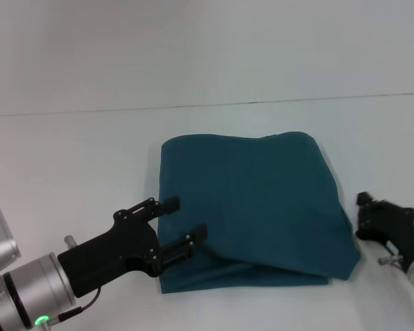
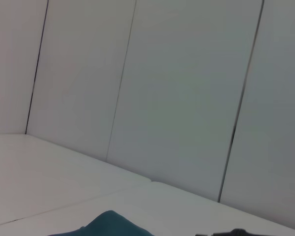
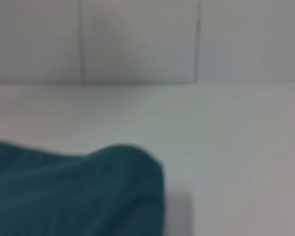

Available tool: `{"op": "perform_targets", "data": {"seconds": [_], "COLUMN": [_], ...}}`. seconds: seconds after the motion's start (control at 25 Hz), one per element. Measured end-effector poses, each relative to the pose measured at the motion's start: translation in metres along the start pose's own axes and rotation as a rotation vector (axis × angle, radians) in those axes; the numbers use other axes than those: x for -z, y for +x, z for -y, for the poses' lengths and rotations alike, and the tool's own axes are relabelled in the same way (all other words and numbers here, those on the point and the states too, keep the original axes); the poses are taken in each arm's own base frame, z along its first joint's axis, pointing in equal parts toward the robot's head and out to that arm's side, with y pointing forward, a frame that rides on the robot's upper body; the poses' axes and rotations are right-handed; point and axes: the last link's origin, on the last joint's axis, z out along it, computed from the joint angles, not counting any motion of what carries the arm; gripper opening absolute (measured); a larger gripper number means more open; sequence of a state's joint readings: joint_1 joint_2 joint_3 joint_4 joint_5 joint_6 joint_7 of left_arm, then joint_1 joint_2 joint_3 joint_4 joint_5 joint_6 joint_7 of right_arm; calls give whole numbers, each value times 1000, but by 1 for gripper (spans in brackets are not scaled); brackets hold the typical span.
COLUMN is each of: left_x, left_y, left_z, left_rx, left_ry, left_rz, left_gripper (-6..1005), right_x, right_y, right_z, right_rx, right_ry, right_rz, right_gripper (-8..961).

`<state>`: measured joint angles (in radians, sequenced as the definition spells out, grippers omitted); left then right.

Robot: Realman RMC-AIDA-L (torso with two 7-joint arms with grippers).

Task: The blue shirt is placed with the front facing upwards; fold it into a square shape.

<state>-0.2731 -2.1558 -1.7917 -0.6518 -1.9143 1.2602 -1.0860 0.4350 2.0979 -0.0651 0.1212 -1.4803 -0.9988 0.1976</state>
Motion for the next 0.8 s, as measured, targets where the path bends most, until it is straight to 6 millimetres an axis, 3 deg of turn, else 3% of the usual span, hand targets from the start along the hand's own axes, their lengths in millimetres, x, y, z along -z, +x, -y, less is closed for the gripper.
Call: {"op": "perform_targets", "data": {"seconds": [0.12,0.28,0.56,0.8], "left_x": [0,1,1,0], "left_y": [0,1,0,-1], "left_z": [0,-1,-2,-4], "left_rx": [0,-1,-7,-8], "left_ry": [-4,-5,-4,-8], "left_rz": [-2,-4,-5,-6], "left_gripper": [717,717,716,716], "right_x": [6,3,-50,-77], "right_y": [-7,-25,-54,-63], "right_z": [5,-16,-60,-64], "right_rx": [-27,7,95,89], "right_ry": [28,-89,-286,-236], "right_rz": [72,183,112,17], "right_gripper": [-1,-1,-1,-2]}}
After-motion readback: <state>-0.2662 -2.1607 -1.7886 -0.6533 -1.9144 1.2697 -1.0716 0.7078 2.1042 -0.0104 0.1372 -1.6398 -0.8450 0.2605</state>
